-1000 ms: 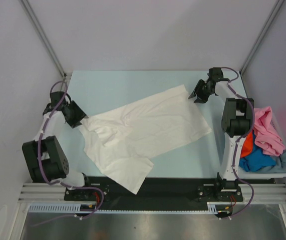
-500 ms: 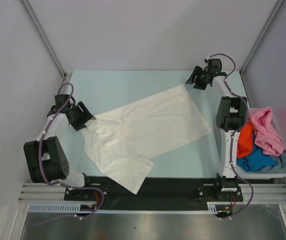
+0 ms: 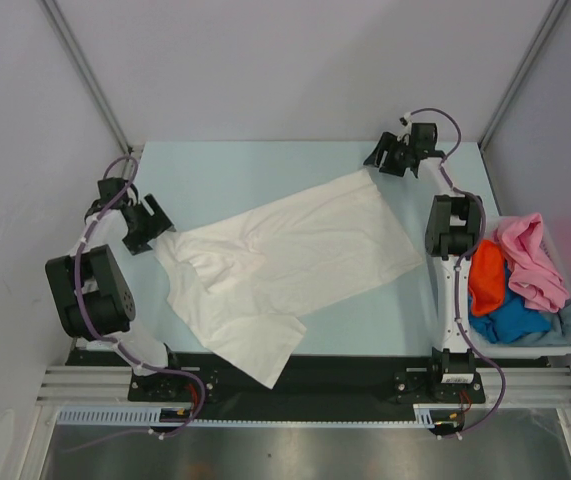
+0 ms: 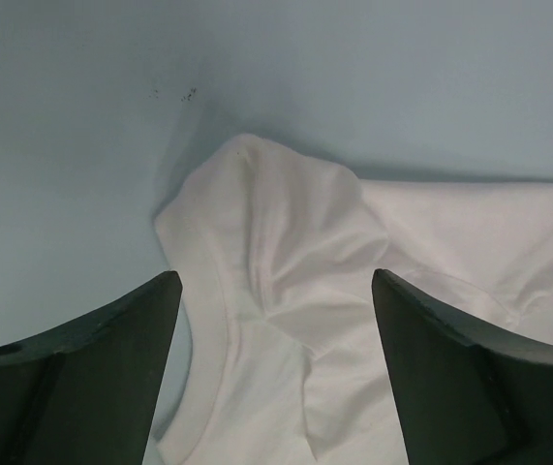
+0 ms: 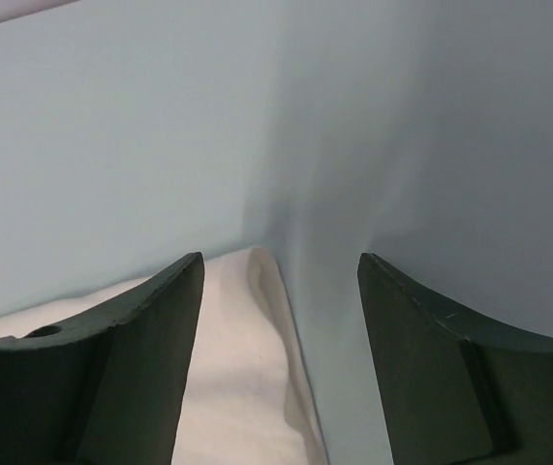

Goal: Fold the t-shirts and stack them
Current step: Fold the tshirt

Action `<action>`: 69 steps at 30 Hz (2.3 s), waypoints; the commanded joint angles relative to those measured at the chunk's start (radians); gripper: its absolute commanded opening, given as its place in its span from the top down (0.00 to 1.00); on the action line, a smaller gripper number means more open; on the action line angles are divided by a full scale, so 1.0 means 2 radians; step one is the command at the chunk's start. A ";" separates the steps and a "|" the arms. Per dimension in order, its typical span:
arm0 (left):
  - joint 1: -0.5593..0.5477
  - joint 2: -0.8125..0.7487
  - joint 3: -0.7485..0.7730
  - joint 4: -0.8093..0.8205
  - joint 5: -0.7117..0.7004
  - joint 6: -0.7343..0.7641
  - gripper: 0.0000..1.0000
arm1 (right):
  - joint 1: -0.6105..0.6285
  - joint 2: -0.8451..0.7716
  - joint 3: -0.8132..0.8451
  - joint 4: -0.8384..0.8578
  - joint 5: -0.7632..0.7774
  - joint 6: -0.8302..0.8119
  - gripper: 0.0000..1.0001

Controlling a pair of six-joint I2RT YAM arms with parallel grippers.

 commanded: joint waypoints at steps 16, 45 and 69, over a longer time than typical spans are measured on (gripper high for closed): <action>0.017 0.044 0.047 -0.013 -0.003 0.024 0.20 | 0.016 0.018 0.008 -0.004 -0.076 0.021 0.55; 0.018 0.145 0.098 -0.007 0.015 0.038 0.29 | 0.021 0.032 -0.002 -0.006 -0.071 0.058 0.60; 0.019 0.175 0.141 0.055 0.048 0.027 1.00 | -0.015 -0.023 -0.067 0.119 0.084 0.152 1.00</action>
